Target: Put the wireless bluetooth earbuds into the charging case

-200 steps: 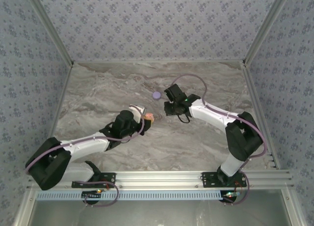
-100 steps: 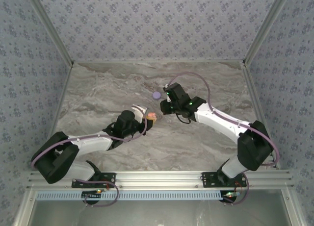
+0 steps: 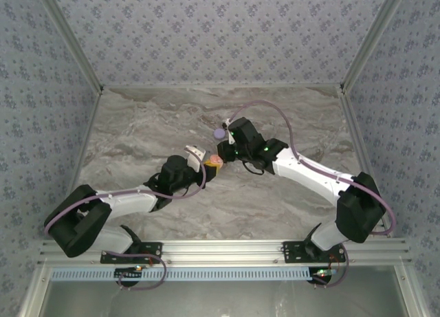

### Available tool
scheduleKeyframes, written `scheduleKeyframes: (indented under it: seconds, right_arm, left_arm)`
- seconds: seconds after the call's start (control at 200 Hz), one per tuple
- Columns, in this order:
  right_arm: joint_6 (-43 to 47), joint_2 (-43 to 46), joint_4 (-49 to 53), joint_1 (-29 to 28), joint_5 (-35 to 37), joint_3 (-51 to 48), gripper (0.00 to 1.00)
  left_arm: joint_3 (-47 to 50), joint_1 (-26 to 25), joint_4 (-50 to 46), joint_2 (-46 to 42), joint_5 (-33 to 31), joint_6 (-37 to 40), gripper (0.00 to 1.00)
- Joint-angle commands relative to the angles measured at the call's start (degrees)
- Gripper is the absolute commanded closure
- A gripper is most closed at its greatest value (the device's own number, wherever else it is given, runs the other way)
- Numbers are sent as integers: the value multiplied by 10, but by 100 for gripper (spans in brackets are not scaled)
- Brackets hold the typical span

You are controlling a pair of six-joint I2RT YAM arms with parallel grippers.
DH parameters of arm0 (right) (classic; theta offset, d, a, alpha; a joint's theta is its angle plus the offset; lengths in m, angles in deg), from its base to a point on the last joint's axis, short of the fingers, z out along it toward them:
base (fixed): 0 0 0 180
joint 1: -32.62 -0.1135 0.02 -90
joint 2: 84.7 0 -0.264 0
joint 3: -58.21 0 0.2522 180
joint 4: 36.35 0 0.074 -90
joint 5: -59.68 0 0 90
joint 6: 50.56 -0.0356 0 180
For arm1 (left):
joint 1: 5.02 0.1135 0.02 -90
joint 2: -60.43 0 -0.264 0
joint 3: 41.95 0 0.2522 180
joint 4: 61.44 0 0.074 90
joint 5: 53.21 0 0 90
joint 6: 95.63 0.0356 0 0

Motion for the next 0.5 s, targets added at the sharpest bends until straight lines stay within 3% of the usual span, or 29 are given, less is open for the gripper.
scheduleKeyframes:
  seconds: [0.0,0.495]
  right_arm:
    - [7,12,-12,-7,-6,14,81]
    - [10,7,-13,-10,-6,17,81]
  left_arm:
    - [-6,-4,35,11,13,-12,80]
    - [-28,-6,52,36,31,-55,80]
